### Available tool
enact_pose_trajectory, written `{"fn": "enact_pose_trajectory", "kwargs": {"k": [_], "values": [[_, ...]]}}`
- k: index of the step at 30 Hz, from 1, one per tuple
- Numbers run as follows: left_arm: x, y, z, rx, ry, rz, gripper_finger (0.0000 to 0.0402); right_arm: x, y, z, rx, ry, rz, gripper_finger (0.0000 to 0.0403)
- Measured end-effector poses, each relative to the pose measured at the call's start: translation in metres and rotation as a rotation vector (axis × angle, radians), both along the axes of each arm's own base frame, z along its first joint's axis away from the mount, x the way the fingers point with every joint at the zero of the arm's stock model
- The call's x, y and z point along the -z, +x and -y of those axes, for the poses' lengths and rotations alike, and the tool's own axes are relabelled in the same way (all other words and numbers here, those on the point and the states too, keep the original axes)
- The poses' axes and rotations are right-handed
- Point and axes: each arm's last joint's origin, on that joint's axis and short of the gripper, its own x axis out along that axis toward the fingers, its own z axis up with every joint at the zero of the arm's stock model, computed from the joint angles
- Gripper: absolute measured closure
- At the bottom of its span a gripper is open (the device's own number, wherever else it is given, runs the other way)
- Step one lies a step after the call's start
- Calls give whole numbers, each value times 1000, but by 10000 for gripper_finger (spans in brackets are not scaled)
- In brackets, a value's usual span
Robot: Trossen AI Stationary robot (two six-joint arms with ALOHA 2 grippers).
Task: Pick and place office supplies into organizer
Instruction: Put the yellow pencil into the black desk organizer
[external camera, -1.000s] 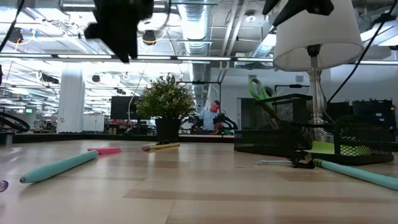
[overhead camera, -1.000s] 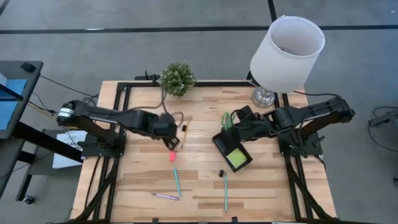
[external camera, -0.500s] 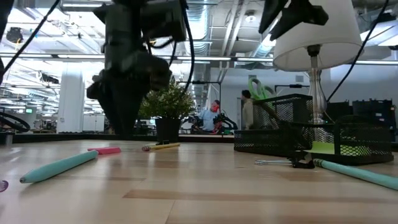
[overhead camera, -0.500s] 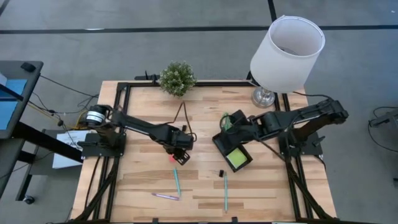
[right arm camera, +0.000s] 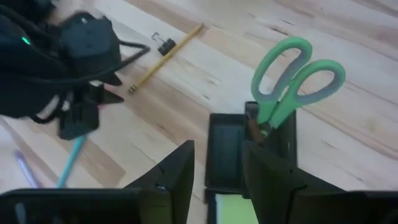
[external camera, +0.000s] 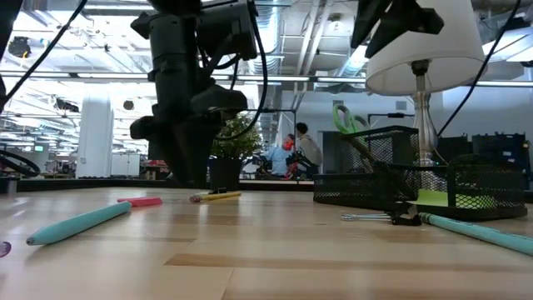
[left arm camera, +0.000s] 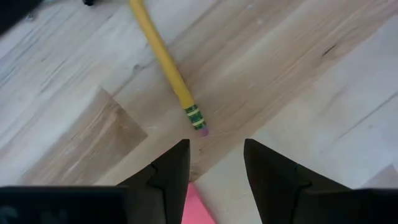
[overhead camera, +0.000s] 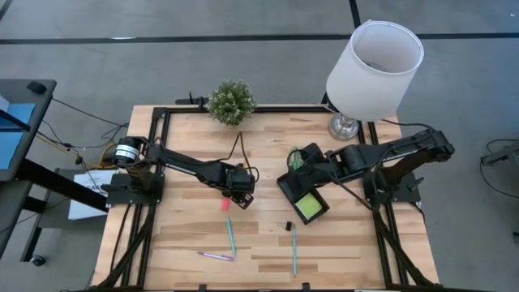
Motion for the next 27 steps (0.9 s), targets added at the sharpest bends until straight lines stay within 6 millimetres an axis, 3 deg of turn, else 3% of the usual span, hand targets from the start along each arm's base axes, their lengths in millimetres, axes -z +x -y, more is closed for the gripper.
{"fn": "enact_pose_trajectory", "kwargs": {"k": [11,15,19,27], "values": [[0,0,-2,-78,26,7,258,-64,2,1,-79,-109,179,282],[9,2,-1,-96,13,-13,260,-85,0,3,-115,-166,231,283],[21,7,2,-88,-2,-23,272,-93,0,3,-149,-210,251,284],[22,8,0,-106,33,-31,307,-92,1,3,-161,-219,238,284]]}}
